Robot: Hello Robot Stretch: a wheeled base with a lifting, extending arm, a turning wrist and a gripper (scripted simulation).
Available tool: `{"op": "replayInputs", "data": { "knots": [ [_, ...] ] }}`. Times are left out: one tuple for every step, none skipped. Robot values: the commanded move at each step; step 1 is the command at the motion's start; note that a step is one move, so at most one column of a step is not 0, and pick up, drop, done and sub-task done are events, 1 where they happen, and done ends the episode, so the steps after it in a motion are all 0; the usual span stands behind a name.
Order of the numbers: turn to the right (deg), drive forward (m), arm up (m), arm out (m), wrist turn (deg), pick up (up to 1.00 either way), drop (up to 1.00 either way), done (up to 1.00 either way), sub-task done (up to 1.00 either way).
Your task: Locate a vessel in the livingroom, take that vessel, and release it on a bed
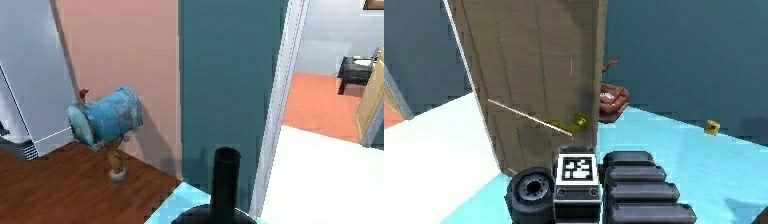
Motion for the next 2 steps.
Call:
{"op": "replayInputs", "data": {
  "knots": [
    [30.0,0.0,0.0,0.0,0.0,0.0,0.0,0.0,0.0],
    [0.0,0.65,0.0,0.0,0.0,0.0,0.0,0.0,0.0]
  ]
}}
